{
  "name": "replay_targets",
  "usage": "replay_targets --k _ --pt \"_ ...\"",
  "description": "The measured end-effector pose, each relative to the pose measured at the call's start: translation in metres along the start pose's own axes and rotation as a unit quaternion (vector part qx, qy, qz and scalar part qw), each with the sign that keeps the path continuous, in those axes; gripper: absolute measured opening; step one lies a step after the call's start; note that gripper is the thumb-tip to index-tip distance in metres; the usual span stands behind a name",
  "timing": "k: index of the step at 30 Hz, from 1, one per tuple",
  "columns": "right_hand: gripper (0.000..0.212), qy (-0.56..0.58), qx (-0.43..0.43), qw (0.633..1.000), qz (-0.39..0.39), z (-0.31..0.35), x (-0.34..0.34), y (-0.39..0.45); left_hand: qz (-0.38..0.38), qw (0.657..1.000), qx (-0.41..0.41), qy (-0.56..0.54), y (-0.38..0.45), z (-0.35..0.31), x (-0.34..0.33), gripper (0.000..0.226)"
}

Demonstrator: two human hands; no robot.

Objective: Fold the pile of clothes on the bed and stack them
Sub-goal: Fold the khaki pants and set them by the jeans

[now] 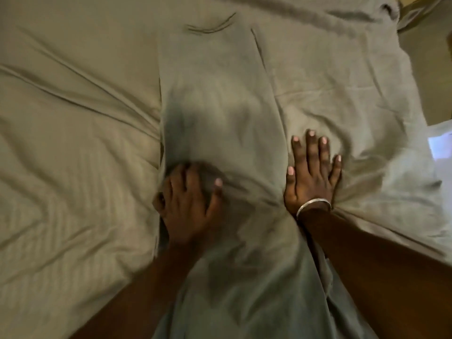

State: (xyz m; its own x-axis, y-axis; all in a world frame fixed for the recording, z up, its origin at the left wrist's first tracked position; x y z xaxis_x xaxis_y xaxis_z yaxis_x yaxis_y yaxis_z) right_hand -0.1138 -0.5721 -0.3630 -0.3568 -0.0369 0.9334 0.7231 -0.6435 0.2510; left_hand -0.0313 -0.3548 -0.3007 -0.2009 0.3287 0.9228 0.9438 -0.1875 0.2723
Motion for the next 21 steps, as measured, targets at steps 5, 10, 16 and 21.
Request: replay_targets --k 5,10,16,21 --pt "0.066 0.006 -0.01 1.0 -0.011 -0.003 -0.008 -0.002 -0.026 0.979 0.189 -0.07 0.154 -0.025 -0.023 0.068" --pt "0.067 0.015 -0.013 1.0 -0.021 -0.004 -0.014 0.001 0.133 0.86 0.423 -0.252 0.259 -0.035 -0.05 0.09" --pt "0.068 0.013 -0.006 0.999 -0.046 -0.008 -0.023 -0.003 0.237 0.824 0.43 -0.281 0.287 -0.027 -0.07 0.071" --pt "0.068 0.019 0.002 0.998 -0.064 -0.009 -0.03 -0.004 0.195 0.836 0.391 -0.331 0.279 -0.049 -0.05 0.035"
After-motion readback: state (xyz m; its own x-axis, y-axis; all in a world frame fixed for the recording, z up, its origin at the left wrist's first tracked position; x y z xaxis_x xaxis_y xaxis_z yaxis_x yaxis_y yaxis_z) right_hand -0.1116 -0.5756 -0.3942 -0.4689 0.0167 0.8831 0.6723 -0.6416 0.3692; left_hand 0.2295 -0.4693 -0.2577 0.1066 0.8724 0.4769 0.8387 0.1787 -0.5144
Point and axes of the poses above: each hand's wrist, its own y-axis towards the middle knuckle, its own x-axis out of the back of the hand, z = x × y, the point moved 2 cm from there along y, towards the middle knuckle, and after that the axes turned 15 degrees about -z, right-handed, at the moved point
